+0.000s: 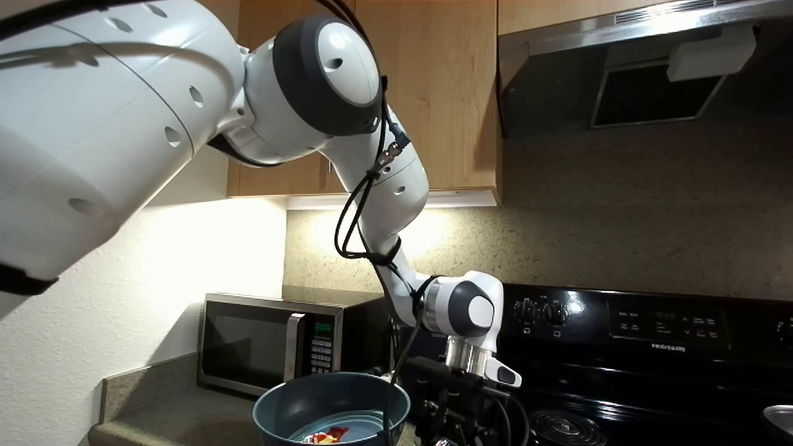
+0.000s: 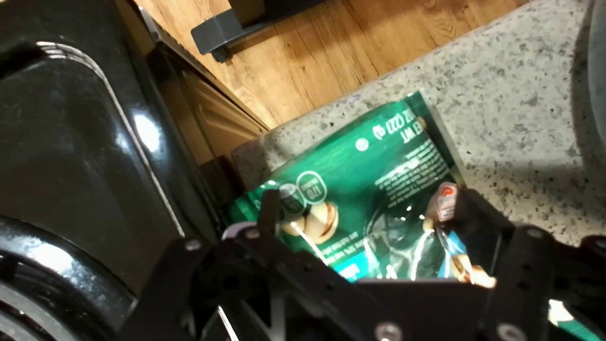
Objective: Put all the snacks in the bowl
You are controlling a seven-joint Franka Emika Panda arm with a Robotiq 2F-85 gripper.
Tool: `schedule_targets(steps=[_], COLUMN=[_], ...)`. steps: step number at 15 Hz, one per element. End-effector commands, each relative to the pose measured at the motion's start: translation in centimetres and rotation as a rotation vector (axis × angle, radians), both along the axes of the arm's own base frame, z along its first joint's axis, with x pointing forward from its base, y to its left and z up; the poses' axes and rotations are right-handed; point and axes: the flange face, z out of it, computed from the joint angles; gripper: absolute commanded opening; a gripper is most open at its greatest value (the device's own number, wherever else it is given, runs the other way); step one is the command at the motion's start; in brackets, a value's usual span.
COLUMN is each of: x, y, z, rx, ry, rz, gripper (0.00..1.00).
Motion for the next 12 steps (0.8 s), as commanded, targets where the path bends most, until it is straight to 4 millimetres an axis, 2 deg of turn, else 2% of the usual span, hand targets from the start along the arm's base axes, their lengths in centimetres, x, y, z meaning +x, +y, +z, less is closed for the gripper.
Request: schedule_targets(steps=[1, 7, 10, 11, 12], x=[-0.2, -0.1, 0.2, 0.3, 0.4], y=[-0.5, -0.8, -0.8, -0.6, -0.4], z=[-0.2, 0.2, 1.1, 1.5, 2.3], rx=[0.019, 0.030, 0.008, 0.002, -0.005], ry=[0.024, 0.036, 0.018, 0.009, -0.006], rz=[-0.022, -0.030, -0.034, -0.031, -0.024], gripper=[0.62, 0.24, 0.08, 0.03, 0.05])
